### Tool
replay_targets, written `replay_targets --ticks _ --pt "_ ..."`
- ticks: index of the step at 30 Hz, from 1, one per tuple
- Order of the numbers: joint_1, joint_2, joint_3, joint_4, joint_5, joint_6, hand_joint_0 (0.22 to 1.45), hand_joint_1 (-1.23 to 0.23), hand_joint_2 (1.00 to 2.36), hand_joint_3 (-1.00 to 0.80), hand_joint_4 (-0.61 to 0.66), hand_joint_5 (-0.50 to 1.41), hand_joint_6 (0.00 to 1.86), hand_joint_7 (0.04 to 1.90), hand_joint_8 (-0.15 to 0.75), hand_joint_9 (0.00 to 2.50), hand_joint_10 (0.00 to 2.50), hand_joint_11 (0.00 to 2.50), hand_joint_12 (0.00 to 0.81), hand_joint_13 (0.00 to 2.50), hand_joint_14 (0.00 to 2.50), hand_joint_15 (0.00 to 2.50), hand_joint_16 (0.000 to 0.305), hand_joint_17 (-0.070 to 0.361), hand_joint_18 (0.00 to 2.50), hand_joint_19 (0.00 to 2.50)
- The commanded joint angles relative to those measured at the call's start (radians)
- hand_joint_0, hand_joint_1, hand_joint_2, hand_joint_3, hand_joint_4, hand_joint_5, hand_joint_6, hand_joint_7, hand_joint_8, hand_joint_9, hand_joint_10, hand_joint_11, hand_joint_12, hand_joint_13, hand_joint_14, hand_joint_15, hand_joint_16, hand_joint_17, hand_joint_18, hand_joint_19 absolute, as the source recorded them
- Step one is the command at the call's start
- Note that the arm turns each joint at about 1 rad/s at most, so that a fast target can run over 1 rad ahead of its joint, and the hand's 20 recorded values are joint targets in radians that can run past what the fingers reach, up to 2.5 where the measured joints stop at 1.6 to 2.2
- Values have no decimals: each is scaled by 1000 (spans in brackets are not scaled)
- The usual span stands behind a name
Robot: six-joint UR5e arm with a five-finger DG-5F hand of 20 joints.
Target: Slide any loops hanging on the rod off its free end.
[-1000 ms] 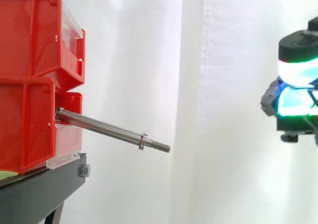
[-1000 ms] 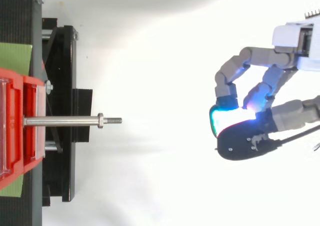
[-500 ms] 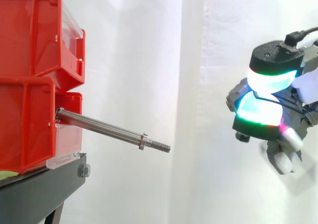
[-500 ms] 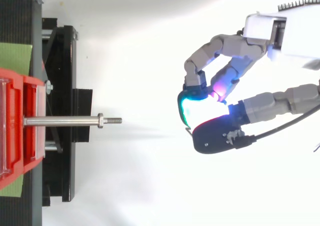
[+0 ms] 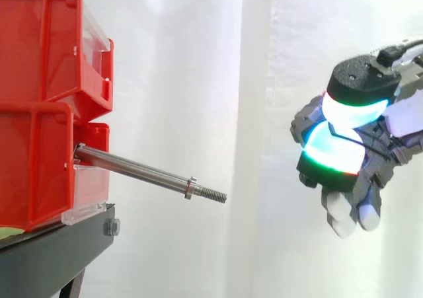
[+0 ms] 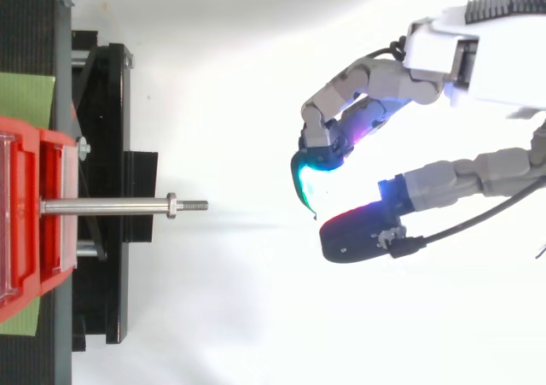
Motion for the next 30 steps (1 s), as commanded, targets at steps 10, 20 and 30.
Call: replay_targets --ticks 10,20,30 --pt "5 0 -163 265 10 0 575 -718 1021 -83 -60 -111 881 1083 248 817 14 341 362 727 15 364 54 123 649 491" --pt "10 0 -163 281 4 0 578 -714 1019 -85 -62 -107 880 1075 255 843 14 364 374 740 15 368 56 127 660 484" --pt "10 0 -163 294 5 -1 580 -712 1018 -80 -65 -105 880 1076 259 850 14 359 378 745 15 372 57 129 666 480"
